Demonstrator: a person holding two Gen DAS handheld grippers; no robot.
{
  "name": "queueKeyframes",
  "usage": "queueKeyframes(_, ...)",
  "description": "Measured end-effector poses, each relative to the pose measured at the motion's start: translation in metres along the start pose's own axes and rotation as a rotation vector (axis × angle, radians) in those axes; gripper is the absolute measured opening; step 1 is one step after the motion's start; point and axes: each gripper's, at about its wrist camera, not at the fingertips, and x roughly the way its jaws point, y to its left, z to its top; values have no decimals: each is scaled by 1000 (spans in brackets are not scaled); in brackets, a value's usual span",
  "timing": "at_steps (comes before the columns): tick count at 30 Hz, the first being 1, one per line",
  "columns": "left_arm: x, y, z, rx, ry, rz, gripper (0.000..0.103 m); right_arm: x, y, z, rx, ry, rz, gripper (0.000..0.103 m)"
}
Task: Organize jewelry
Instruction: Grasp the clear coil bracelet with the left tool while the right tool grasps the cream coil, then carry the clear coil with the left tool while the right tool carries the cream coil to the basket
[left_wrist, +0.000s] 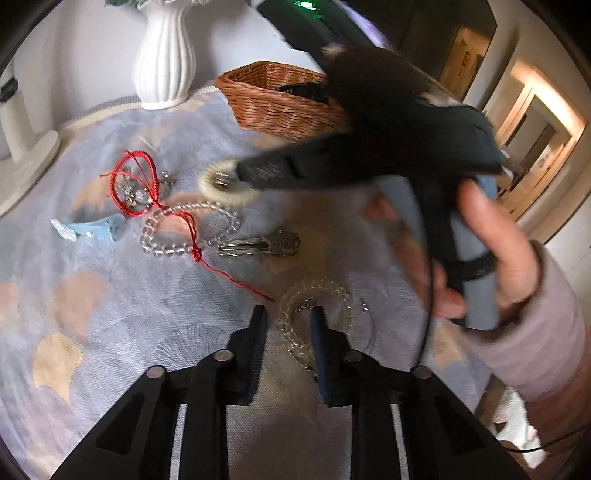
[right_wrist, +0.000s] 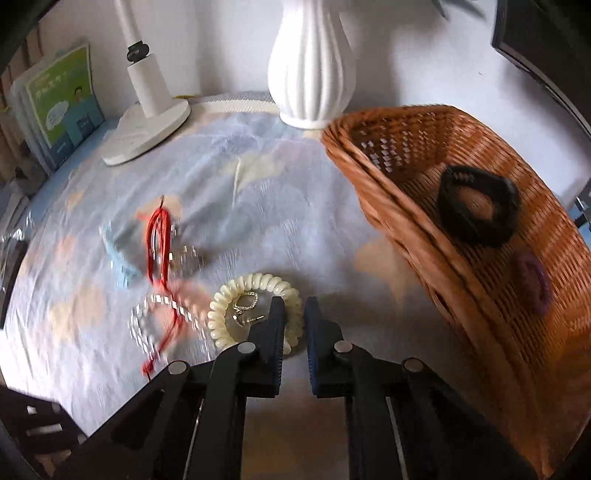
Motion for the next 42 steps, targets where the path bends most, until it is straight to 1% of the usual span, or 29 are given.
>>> queueKeyframes(1,-2,-2,-1,9,-4,17,10,-3,-2,-4,3,1,0,12)
queueKeyframes(2,-1,-4,-2,14,-6,21,9,-7,-5,-9,13,-2,12,12)
queueKeyframes(5,-1,-1,-2,-20,-6,-39,9,-15,-12,-19,37,-18,41,12)
queueKeyframes(7,-4,3,-3,-40,-10,-37,9,-23,-21,-23,74,-25,67,12)
queueKeyframes(9,-13,4,-4,-62,-28,-59,9,-38,-30,-27,113,-49,103,12)
queueKeyframes(12,-34,8,-3,-74,-69,-98,9,-61,-37,-33,142,-81,129,12)
queueKeyframes(15,-55,7,4,-58,-115,-103,9,-88,-39,-37,158,-129,156,12)
queueKeyframes(19,-72,0,18,-24,-151,-78,9,-119,-45,-38,163,-179,134,12)
queueKeyframes(21,-76,-2,34,-4,-163,-58,9,-135,-55,-35,168,-209,112,12)
queueKeyframes(22,-77,-2,45,2,-166,-50,9,-144,-62,-34,174,-228,96,12)
queueKeyframes(25,-77,-3,76,18,-181,-29,9,-168,-97,-24,207,-283,14,12)
queueKeyframes(26,-78,-3,83,22,-188,-27,9,-170,-105,-21,216,-288,-3,12)
queueKeyframes(27,-76,-3,96,26,-197,-25,9,-175,-123,-17,235,-292,-38,12)
queueKeyframes(30,-60,-3,130,27,-202,-27,9,-174,-155,-8,265,-282,-89,12)
queueKeyframes(32,-47,-5,152,28,-199,-8,9,-167,-172,-3,274,-265,-101,12)
queueKeyframes(35,-21,-6,176,19,-165,-25,9,-142,-194,2,292,-202,-127,12)
queueKeyframes(37,1,-12,186,29,-135,-21,9,-121,-207,3,317,-138,-136,12)
queueKeyframes(39,27,-22,191,48,-96,-14,9,-101,-219,4,349,-82,-123,12)
queueKeyframes(42,52,-37,194,80,-56,0,9,-82,-226,2,376,-48,-90,12)
